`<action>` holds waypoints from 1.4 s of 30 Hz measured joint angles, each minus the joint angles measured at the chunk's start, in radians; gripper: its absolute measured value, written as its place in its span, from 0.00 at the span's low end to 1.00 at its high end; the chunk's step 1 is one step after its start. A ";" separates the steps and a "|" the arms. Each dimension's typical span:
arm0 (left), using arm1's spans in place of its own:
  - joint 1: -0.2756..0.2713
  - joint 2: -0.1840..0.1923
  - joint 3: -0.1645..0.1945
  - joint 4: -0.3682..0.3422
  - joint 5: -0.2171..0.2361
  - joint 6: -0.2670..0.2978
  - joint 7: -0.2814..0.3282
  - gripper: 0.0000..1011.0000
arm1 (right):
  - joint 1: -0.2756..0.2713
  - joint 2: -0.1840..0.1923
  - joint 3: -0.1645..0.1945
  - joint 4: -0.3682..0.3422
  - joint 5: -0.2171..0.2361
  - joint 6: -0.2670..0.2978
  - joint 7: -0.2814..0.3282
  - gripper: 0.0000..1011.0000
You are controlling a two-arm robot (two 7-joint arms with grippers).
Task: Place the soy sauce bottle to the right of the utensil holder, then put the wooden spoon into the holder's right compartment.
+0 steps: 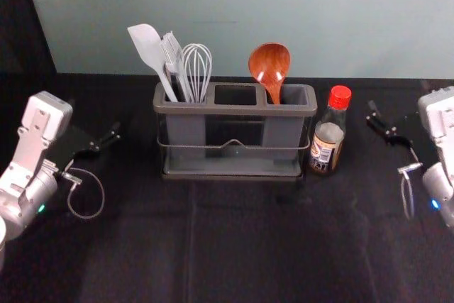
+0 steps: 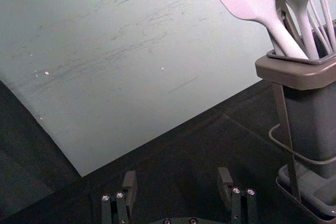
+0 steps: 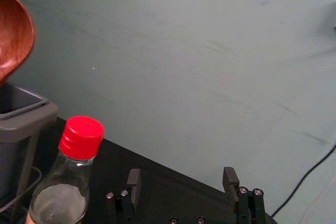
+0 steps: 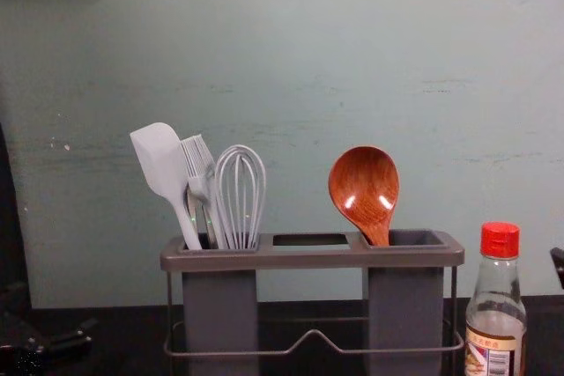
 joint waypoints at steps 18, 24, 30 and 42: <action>0.000 0.000 0.000 0.000 0.000 0.000 0.000 0.99 | 0.095 -0.016 -0.015 0.107 0.031 0.055 0.066 0.99; 0.000 0.000 0.000 0.000 0.000 0.000 0.000 0.99 | 0.095 -0.005 -0.016 0.108 0.041 0.059 0.074 0.99; 0.000 0.000 0.000 0.000 0.000 0.000 0.000 0.99 | 0.094 -0.005 -0.016 0.107 0.041 0.059 0.073 0.99; 0.000 0.000 0.000 0.000 0.000 0.000 0.000 0.99 | 0.094 -0.006 -0.016 0.106 0.041 0.059 0.072 0.99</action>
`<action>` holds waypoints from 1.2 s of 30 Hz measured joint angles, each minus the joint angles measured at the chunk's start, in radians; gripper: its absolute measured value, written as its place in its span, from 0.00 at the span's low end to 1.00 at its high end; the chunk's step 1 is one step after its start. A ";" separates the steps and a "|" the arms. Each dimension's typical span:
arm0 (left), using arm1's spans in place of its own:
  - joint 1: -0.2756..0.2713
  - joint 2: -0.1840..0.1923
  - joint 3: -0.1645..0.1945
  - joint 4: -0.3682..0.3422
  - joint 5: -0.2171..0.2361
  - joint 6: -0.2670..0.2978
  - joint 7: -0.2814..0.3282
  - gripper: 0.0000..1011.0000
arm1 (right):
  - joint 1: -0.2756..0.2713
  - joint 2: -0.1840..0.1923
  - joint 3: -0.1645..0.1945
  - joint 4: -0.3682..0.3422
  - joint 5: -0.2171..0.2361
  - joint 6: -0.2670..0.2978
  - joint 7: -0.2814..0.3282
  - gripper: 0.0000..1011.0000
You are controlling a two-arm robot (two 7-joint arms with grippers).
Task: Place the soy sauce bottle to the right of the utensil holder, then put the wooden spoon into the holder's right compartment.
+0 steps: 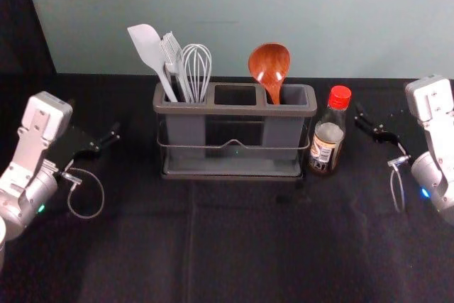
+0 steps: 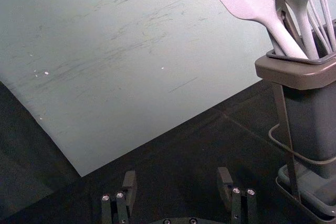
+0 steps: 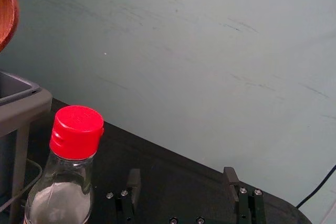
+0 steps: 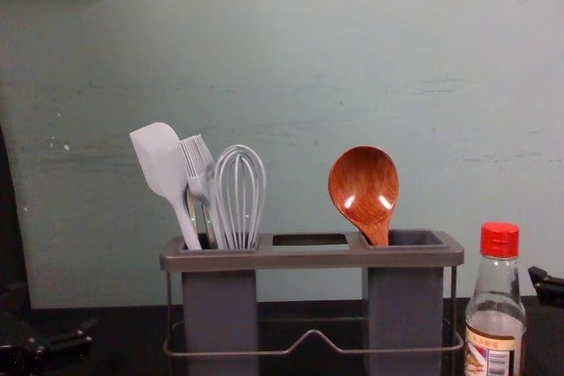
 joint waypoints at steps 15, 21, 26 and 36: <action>0.000 0.000 0.000 0.000 0.000 0.000 0.000 0.99 | 0.000 -0.001 0.000 0.000 0.000 -0.001 -0.002 0.99; 0.000 0.000 0.000 0.000 0.000 0.000 0.000 0.99 | 0.000 -0.001 0.000 0.000 0.000 -0.001 -0.002 0.99; 0.000 0.000 0.000 0.000 0.000 0.000 0.000 0.99 | 0.000 -0.001 0.000 0.000 0.000 -0.002 -0.002 0.99; 0.000 0.000 0.000 0.000 0.000 0.000 0.000 0.99 | 0.000 -0.001 0.000 0.000 0.000 -0.002 -0.001 0.99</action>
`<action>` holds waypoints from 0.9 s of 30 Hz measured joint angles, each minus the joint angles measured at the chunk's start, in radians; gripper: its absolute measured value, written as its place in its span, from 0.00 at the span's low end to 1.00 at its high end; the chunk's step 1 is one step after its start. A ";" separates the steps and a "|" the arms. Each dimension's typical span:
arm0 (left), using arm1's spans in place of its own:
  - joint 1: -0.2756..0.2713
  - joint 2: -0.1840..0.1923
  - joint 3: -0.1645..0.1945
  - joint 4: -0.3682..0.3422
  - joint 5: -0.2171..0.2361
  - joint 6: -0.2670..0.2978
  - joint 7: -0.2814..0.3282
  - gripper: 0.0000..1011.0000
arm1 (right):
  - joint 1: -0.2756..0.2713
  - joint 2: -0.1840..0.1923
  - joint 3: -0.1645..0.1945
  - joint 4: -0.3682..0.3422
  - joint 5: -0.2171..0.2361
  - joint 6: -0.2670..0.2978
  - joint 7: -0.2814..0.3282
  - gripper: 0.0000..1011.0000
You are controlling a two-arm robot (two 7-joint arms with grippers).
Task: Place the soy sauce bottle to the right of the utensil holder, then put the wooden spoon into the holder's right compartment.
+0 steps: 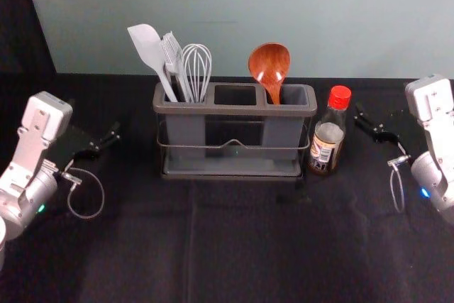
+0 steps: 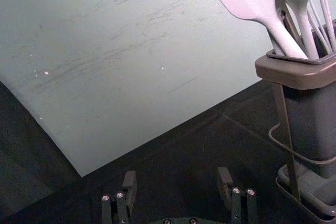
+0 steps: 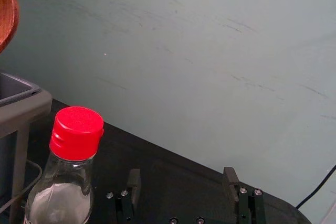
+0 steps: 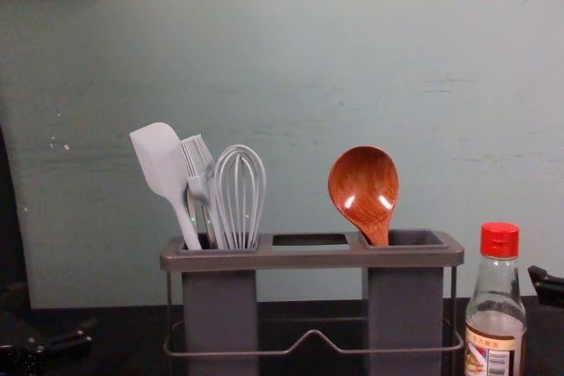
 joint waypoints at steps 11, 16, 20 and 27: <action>0.000 0.000 0.000 0.000 0.000 0.000 0.000 0.99 | 0.000 0.000 0.000 0.000 0.000 0.000 0.000 0.99; 0.000 0.000 0.000 0.000 0.000 0.000 0.000 0.99 | 0.000 0.000 0.000 0.000 0.000 0.000 0.000 0.99; 0.000 0.000 0.000 0.000 0.000 0.000 0.000 0.99 | 0.000 0.000 0.000 0.000 0.000 0.000 0.000 0.99; 0.000 0.000 0.000 0.000 0.000 0.000 0.000 0.99 | 0.000 0.000 0.000 0.000 0.000 0.000 0.000 0.99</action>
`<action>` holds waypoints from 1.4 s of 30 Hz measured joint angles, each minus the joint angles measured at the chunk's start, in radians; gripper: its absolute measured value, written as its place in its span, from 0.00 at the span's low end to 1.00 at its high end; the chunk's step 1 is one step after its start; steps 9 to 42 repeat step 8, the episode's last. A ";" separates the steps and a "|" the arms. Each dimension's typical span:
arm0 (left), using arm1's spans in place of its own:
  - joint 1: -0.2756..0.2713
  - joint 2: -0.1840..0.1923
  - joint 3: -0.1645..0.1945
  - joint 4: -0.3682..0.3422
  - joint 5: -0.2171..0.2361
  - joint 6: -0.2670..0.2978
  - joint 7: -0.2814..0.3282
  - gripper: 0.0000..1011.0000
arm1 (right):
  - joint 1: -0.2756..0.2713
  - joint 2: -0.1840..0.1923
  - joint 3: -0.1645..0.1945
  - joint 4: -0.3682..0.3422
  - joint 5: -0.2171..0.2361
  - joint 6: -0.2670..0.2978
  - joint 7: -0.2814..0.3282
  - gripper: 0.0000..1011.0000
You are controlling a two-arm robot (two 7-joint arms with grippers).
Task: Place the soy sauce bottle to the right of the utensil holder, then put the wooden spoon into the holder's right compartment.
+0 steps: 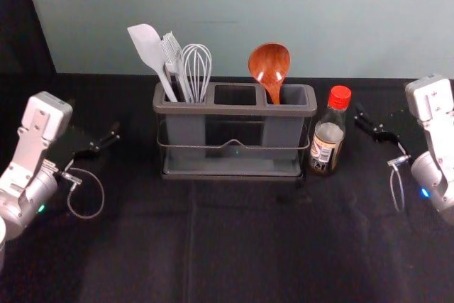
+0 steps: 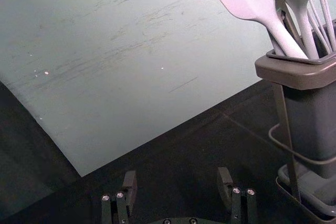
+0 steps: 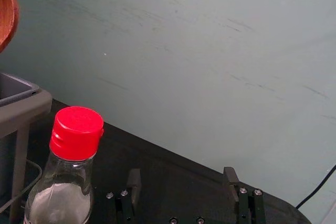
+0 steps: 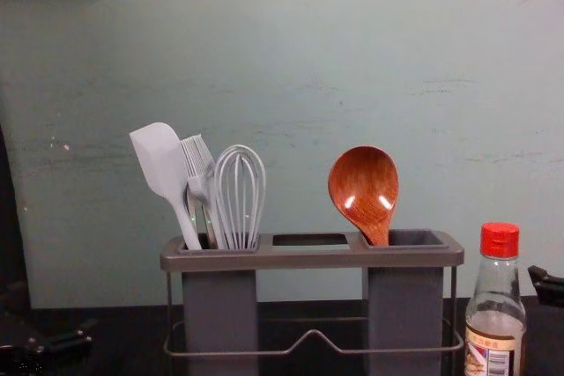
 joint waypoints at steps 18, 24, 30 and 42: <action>0.000 0.000 0.000 0.000 0.000 0.000 0.000 0.99 | 0.000 0.000 0.000 0.000 0.000 0.000 0.000 0.99; 0.000 0.000 0.000 0.000 0.000 0.000 0.000 0.99 | 0.000 0.000 0.000 0.000 0.000 0.000 0.000 0.99; 0.000 0.000 0.000 0.000 0.000 0.000 0.000 0.99 | 0.000 0.000 0.000 0.000 0.000 0.000 0.000 0.99; 0.000 0.000 0.000 0.000 0.000 0.000 0.000 0.99 | 0.000 0.000 0.000 0.000 0.000 0.000 0.000 0.99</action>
